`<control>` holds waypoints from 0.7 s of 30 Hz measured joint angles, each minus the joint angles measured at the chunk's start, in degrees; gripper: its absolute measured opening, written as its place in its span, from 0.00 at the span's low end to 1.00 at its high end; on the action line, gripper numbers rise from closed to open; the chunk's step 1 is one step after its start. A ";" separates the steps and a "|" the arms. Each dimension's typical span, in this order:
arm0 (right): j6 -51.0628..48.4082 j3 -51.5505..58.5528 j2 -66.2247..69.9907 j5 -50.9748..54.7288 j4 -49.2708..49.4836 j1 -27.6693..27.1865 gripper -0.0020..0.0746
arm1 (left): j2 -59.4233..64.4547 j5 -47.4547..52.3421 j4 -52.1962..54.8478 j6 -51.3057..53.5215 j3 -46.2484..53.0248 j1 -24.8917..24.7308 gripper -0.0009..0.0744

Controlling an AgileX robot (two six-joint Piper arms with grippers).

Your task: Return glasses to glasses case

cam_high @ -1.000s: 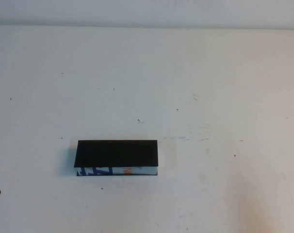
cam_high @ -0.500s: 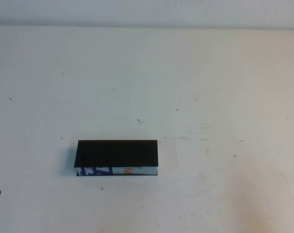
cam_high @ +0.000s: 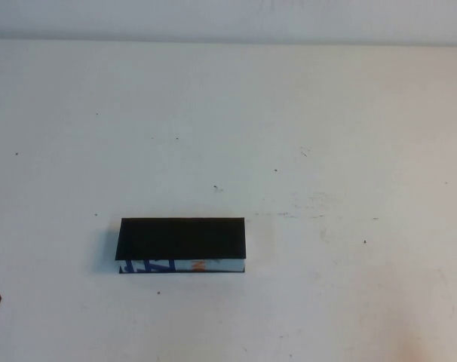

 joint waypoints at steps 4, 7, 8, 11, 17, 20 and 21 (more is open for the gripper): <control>-1.08 0.00 0.00 3.02 2.07 0.00 0.01 | 0.00 0.00 0.00 0.00 0.00 0.00 0.01; -1.37 0.00 0.00 3.29 2.70 0.00 0.01 | 0.00 0.00 0.00 0.00 0.00 0.00 0.01; -1.37 0.00 0.00 3.29 2.83 0.00 0.01 | 0.00 0.00 0.00 0.00 0.00 0.00 0.01; -1.41 0.00 0.00 3.29 2.83 0.00 0.01 | 0.00 0.00 0.00 0.00 0.00 0.00 0.01; -1.64 0.00 -0.03 3.29 3.06 0.00 0.01 | 0.00 0.00 0.00 0.00 0.00 0.00 0.01; -1.64 0.00 -0.03 3.29 3.06 0.00 0.01 | 0.00 0.00 0.00 0.00 0.00 0.00 0.01; -1.64 0.00 -0.03 3.29 3.06 0.00 0.01 | 0.00 0.00 0.00 0.00 0.00 0.00 0.01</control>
